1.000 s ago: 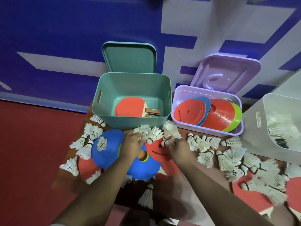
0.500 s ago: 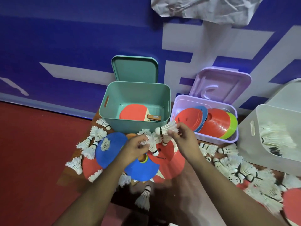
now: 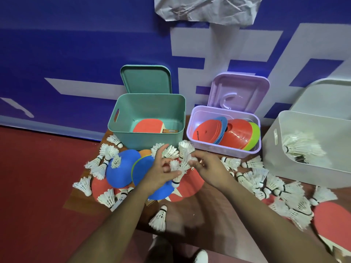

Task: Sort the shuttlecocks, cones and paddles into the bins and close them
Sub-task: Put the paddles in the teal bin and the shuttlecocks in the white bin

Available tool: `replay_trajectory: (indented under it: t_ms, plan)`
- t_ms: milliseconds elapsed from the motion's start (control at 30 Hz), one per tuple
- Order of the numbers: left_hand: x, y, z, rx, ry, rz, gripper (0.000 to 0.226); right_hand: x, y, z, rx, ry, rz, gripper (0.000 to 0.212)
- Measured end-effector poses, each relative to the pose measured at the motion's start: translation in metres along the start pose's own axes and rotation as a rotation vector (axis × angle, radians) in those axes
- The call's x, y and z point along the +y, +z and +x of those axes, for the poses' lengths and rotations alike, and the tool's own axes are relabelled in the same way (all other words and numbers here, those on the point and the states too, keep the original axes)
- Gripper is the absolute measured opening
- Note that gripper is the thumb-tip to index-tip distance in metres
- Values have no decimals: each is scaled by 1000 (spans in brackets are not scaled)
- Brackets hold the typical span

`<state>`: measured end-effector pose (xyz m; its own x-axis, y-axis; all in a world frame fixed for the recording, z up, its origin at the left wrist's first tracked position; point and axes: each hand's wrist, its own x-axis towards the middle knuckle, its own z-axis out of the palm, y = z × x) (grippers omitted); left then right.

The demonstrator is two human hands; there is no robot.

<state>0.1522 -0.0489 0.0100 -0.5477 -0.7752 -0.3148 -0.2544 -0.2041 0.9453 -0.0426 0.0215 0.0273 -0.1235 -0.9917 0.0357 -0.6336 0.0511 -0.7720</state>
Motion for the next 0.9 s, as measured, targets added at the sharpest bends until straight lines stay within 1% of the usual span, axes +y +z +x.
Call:
replay_trajectory:
  t_ms: [67, 133, 200, 267, 333, 400, 433, 467, 500, 533, 600, 667, 700, 733, 800, 833, 867, 900]
  plan:
    - [-1, 4, -2, -25, -18, -11, 75, 1, -2, -8, -35, 27, 73, 10]
    - [-2, 7, -3, -62, -30, 32, 63, 1, -2, -13, -85, 56, 117, 16]
    - [2, 10, -7, -106, -31, 71, 55, -2, 0, -17, -135, 78, 104, 21]
    - [1, 12, -8, -120, -50, 66, 47, -3, 4, -18, -143, 90, 105, 19]
    - [1, 8, -7, -83, -62, 29, 39, -5, 7, -16, -48, 119, 170, 14]
    - [-4, 1, -3, -7, -73, -27, 36, -2, 8, -10, 111, 153, 245, 7]
    - [-5, -3, -1, 31, -80, -62, 36, 2, 9, -5, 166, 187, 232, 6]
    - [-6, -8, 1, 63, -86, -82, 36, 8, 12, 2, 192, 230, 174, 9]
    - [-9, -13, 4, 93, -92, -89, 36, 17, 16, 11, 183, 270, 93, 15]
    - [-11, -17, 7, 111, -91, -88, 36, 25, 20, 20, 151, 282, 10, 24]
    - [-16, -30, 13, 133, -96, -87, 37, 34, 33, 41, 70, 247, -111, 39]
    - [-23, -44, 19, 148, -112, -78, 39, 38, 47, 61, -6, 244, -136, 50]
    - [-25, -49, 21, 148, -115, -67, 39, 39, 52, 69, -43, 256, -156, 50]
    - [-27, -54, 23, 139, -122, -55, 39, 41, 59, 77, -74, 273, -170, 43]
    - [-34, -64, 27, 120, -144, -35, 41, 46, 69, 85, -106, 317, -235, 12]
    - [-36, -68, 29, 111, -151, -30, 43, 49, 72, 86, -96, 332, -270, 9]
    - [-37, -70, 29, 96, -150, -25, 45, 53, 74, 85, -80, 334, -306, 17]
    - [-41, -75, 31, 76, -153, -8, 46, 53, 73, 82, -57, 341, -327, 20]
